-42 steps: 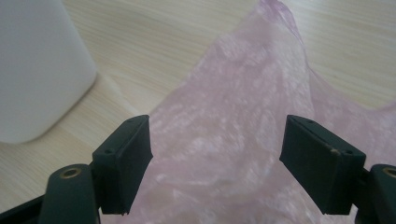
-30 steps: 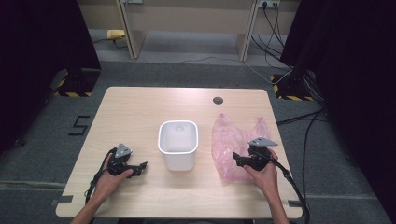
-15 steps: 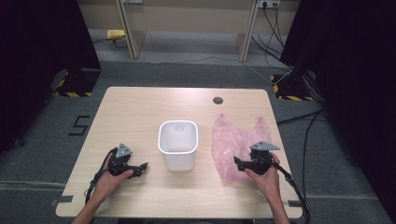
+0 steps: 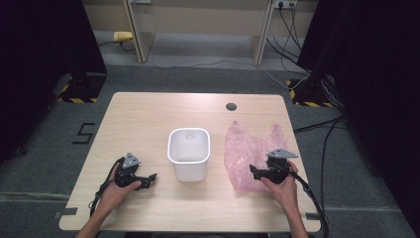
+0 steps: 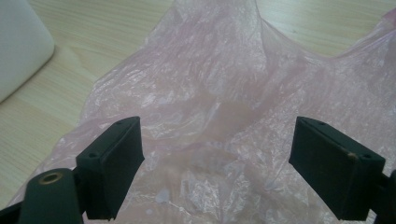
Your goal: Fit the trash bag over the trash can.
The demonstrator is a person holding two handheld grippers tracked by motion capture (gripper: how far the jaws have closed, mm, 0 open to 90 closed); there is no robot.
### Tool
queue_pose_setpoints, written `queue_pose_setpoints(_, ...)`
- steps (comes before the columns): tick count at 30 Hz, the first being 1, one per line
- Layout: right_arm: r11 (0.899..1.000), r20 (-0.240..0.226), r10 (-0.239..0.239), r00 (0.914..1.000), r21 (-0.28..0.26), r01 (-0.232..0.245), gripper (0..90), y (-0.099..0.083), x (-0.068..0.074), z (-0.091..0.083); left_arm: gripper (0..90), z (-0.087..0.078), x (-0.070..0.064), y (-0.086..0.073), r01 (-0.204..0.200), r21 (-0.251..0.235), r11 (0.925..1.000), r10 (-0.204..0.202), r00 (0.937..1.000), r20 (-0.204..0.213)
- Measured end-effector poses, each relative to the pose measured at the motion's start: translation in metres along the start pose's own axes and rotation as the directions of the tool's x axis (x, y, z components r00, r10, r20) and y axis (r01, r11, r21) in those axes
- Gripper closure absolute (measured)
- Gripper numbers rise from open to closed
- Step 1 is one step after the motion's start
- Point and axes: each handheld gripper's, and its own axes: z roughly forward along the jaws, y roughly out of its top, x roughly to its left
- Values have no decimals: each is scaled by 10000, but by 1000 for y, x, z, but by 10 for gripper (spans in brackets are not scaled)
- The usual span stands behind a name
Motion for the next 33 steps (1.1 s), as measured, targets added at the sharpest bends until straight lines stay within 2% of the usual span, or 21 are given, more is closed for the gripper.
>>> queue_pose_setpoints(5,9999,-13,-43,10000,166,43,169,0,-4,2,88,0,0,0,2,14,10000,-2,10000,4)
queue_pose_setpoints(12,9984,222,260,9994,500,-271,165,2,-11,10,76,1,0,1,-19,57,10000,19,10000,23)
queue_pose_setpoints(17,9942,568,779,9953,696,-818,166,9,-14,18,63,2,-1,2,-35,87,10000,35,10000,26)
queue_pose_setpoints(21,9915,596,961,9936,827,-1009,166,16,-11,27,53,3,-1,3,-56,110,9999,55,10000,68)
queue_pose_setpoints(23,9920,609,784,9951,947,-839,165,17,-10,31,52,3,-1,3,-59,111,9999,59,10000,68)
queue_pose_setpoints(26,9888,799,844,9932,1166,-933,165,19,-10,41,53,3,-1,3,-61,113,9999,60,10000,64)
queue_pose_setpoints(29,9848,1005,453,9939,1623,-613,159,19,-10,51,53,3,-1,3,-70,112,9999,69,9999,73)
queue_pose_setpoints(30,9853,1138,276,9931,1645,-462,132,17,-9,53,53,3,-1,3,-72,112,9999,71,9999,75)
queue_pose_setpoints(31,9869,1069,169,9941,1579,-338,131,16,-10,54,52,3,-1,3,-77,113,9999,76,9999,76)
queue_pose_setpoints(33,9857,1066,189,9941,1644,-364,139,16,-10,52,52,3,-1,3,-77,112,9999,77,9999,79)
